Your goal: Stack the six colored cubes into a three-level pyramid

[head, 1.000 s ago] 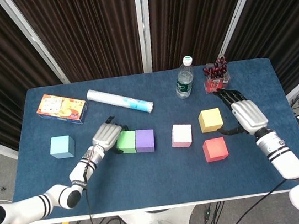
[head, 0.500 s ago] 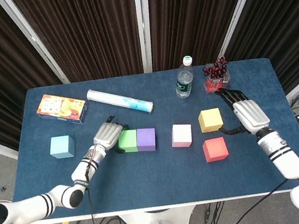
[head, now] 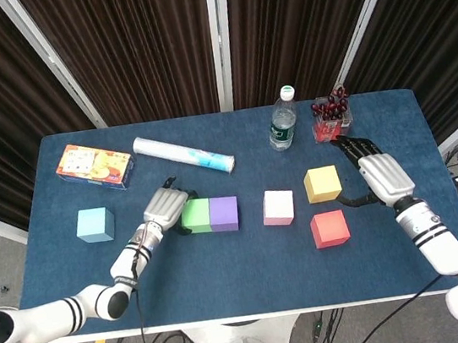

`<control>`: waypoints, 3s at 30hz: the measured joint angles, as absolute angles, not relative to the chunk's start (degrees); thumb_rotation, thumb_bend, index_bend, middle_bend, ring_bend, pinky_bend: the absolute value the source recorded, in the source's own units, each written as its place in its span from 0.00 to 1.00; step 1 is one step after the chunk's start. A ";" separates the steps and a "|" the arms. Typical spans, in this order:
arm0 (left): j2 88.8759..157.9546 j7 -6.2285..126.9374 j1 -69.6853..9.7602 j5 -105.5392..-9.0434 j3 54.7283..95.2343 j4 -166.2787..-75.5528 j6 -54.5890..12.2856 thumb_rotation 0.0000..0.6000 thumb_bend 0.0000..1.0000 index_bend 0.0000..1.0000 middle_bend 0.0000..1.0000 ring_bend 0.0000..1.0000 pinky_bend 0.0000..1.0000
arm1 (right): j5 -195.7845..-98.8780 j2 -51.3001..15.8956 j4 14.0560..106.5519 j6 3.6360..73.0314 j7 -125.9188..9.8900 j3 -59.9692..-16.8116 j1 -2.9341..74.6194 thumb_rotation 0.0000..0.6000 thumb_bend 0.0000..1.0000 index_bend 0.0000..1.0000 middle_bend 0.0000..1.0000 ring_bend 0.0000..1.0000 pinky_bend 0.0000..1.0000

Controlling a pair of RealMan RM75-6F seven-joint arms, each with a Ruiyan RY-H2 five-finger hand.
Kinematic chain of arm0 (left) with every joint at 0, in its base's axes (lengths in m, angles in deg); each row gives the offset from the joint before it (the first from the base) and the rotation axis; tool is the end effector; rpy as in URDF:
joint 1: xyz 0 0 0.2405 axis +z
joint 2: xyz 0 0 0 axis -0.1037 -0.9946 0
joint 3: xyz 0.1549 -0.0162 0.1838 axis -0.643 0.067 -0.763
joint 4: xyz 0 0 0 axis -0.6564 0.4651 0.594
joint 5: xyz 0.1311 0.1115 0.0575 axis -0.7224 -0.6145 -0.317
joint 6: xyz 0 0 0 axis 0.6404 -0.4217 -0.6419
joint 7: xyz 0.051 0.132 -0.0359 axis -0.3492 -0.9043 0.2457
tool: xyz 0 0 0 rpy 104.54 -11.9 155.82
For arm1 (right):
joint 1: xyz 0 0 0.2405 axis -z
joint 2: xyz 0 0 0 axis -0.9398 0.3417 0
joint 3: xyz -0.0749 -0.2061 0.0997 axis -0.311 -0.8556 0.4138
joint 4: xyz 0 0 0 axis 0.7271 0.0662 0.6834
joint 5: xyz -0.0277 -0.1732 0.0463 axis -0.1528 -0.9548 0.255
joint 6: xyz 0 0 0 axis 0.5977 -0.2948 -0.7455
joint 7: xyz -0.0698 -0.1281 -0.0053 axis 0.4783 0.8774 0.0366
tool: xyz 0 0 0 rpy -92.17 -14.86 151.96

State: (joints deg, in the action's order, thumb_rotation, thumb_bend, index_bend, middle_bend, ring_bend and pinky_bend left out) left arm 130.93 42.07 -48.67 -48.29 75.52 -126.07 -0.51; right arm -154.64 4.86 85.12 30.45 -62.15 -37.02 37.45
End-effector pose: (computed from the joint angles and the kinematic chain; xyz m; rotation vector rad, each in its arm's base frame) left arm -0.1109 0.3620 -0.0159 -2.0028 -1.0198 -0.7959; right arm -0.1852 -0.3144 0.1505 1.6373 -1.1432 1.0517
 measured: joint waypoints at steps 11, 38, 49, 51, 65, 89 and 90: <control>131.24 42.08 -48.75 -48.15 75.57 -125.96 -0.69 1.00 0.16 0.31 0.44 0.30 0.05 | -154.74 5.05 85.14 30.62 -62.36 -37.02 37.72 1.00 0.10 0.00 0.02 0.00 0.00; 129.08 39.92 -48.28 -46.51 75.78 -131.20 -3.35 1.00 0.15 0.18 0.22 0.18 0.05 | -154.43 5.54 85.36 30.80 -62.31 -36.92 38.17 1.00 0.10 0.00 0.02 0.00 0.00; 117.31 40.31 -43.84 -49.81 76.09 -143.38 -11.25 1.00 0.15 0.18 0.22 0.18 0.05 | -152.43 4.73 86.18 28.13 -60.75 -37.40 37.09 1.00 0.10 0.00 0.16 0.00 0.00; 114.49 40.92 -42.02 -51.04 76.11 -145.15 -13.86 1.00 0.15 0.18 0.22 0.18 0.05 | -151.72 3.52 86.18 27.37 -59.95 -37.27 36.23 1.00 0.10 0.00 0.18 0.00 0.00; 99.69 45.41 -30.23 -56.04 74.78 -150.43 -24.20 1.00 0.15 0.18 0.23 0.18 0.04 | -137.75 -9.62 84.12 25.68 -44.60 -37.99 29.64 1.00 0.00 0.00 0.14 0.00 0.00; 97.67 48.86 -26.73 -58.36 75.41 -151.76 -22.15 1.00 0.15 0.18 0.22 0.18 0.04 | -141.52 -22.43 70.55 24.72 -47.25 -37.36 25.91 1.00 0.08 0.04 0.24 0.00 0.00; 97.68 48.78 -26.73 -58.28 75.47 -151.74 -22.06 1.00 0.15 0.18 0.22 0.18 0.04 | -142.83 -22.36 70.09 24.20 -48.17 -37.60 25.93 1.00 0.08 0.04 0.24 0.00 0.00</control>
